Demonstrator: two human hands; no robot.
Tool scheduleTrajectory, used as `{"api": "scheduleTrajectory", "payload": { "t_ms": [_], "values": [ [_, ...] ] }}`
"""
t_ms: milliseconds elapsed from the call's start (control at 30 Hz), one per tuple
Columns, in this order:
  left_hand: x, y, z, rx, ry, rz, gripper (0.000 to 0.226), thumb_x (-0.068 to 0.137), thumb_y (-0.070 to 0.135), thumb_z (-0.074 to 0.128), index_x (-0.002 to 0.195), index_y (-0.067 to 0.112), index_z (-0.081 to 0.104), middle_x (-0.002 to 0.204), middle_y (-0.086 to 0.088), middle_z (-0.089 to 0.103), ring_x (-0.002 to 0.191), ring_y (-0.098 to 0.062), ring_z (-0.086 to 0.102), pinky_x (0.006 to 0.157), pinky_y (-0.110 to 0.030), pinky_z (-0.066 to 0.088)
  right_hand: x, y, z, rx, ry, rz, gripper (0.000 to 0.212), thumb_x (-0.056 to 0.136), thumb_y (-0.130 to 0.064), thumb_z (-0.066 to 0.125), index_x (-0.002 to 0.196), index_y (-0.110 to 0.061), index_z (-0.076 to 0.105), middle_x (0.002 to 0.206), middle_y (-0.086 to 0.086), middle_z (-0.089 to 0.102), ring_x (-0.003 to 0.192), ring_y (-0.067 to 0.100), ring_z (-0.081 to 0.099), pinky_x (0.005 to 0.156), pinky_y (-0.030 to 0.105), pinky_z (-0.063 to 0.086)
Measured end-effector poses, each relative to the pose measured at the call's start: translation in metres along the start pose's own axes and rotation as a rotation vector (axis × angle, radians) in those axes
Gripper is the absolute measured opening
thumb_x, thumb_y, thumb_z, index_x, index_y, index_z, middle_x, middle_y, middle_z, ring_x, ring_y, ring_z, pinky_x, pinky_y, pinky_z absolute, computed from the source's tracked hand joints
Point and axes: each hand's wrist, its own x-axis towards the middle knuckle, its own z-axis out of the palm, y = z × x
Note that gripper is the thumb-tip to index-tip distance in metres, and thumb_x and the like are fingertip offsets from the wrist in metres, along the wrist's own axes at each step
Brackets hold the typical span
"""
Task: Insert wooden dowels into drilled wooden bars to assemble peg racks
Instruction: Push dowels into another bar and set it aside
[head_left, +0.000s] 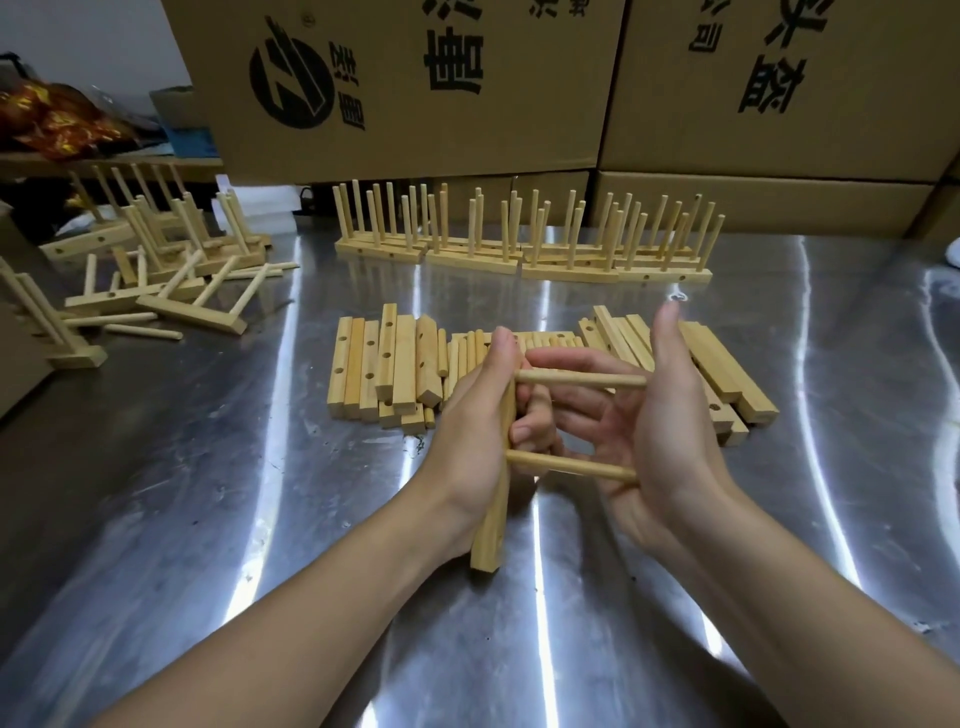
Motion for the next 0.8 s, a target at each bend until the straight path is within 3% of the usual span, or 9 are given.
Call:
{"api": "scheduleTrajectory", "payload": {
  "t_ms": [133,200,300,400,500,633,733,800],
  "values": [
    [0.002,0.003,-0.001,0.025,-0.042,0.016,0.061,0.113,0.054,0.030,0.085,0.021,0.072,0.064,-0.007,0.028,0.055,-0.016,0.034,0.059,-0.024,0.049,0.003,-0.001,-0.005,0.048,-0.012,-0.006,0.099,0.098,-0.084,0.019,0.109,-0.008,0.081,0.108,0.025,0.078,0.090,0.034,0.075,0.091,0.052,0.050],
    [0.004,0.004,-0.004,0.030,-0.070,0.008,0.060,0.113,0.054,0.031,0.090,0.020,0.075,0.063,-0.005,0.029,0.055,-0.015,0.035,0.058,-0.022,0.049,0.004,0.000,-0.004,0.059,-0.020,-0.007,0.099,0.097,-0.085,0.021,0.109,-0.007,0.081,0.109,0.024,0.078,0.089,0.034,0.076,0.092,0.051,0.051],
    [0.009,0.005,-0.006,-0.036,-0.084,-0.012,0.052,0.112,0.051,0.038,0.080,0.021,0.066,0.062,-0.001,0.030,0.053,-0.014,0.034,0.054,-0.022,0.044,0.007,-0.003,-0.006,0.082,0.008,-0.021,0.101,0.096,-0.086,0.023,0.110,-0.005,0.080,0.112,0.022,0.078,0.097,0.035,0.078,0.096,0.054,0.055],
    [0.013,0.008,-0.015,-0.067,0.007,0.007,0.045,0.110,0.051,0.044,0.076,0.023,0.055,0.059,0.002,0.033,0.053,-0.014,0.033,0.050,-0.023,0.036,0.012,-0.009,-0.010,0.084,0.073,-0.092,0.097,0.098,-0.084,0.024,0.107,-0.007,0.081,0.113,0.017,0.079,0.103,0.031,0.079,0.082,0.044,0.053],
    [0.015,0.017,-0.033,-0.201,0.127,0.027,0.043,0.108,0.051,0.048,0.077,0.022,0.052,0.060,0.004,0.036,0.052,-0.013,0.033,0.046,-0.023,0.032,0.015,-0.012,-0.018,-0.005,0.195,-0.185,0.080,0.103,-0.075,0.031,0.088,-0.014,0.082,0.098,0.010,0.081,0.084,0.017,0.078,0.070,0.036,0.047],
    [0.021,0.029,-0.053,-0.330,0.275,0.059,0.046,0.106,0.054,0.050,0.075,0.020,0.052,0.061,0.003,0.036,0.052,-0.012,0.031,0.046,-0.023,0.030,0.025,-0.012,-0.030,-0.208,0.312,-0.358,0.053,0.110,-0.044,0.048,0.073,-0.022,0.079,0.080,0.003,0.078,0.068,0.008,0.067,0.056,0.021,0.048],
    [0.024,0.029,-0.058,-0.228,0.328,0.064,0.049,0.108,0.058,0.045,0.076,0.021,0.053,0.063,0.003,0.039,0.053,-0.012,0.030,0.052,-0.026,0.024,0.027,-0.008,-0.033,-0.367,0.250,-0.452,0.047,0.110,-0.031,0.052,0.069,-0.022,0.076,0.076,0.000,0.074,0.063,0.006,0.061,0.054,0.013,0.045],
    [0.023,0.026,-0.055,-0.160,0.333,0.062,0.049,0.108,0.060,0.043,0.078,0.022,0.053,0.064,0.003,0.043,0.053,-0.012,0.035,0.050,-0.025,0.029,0.023,0.000,-0.029,-0.524,0.134,-0.498,0.043,0.109,-0.033,0.054,0.074,-0.020,0.075,0.077,-0.001,0.074,0.063,0.006,0.061,0.057,0.012,0.045]
  ]
}}
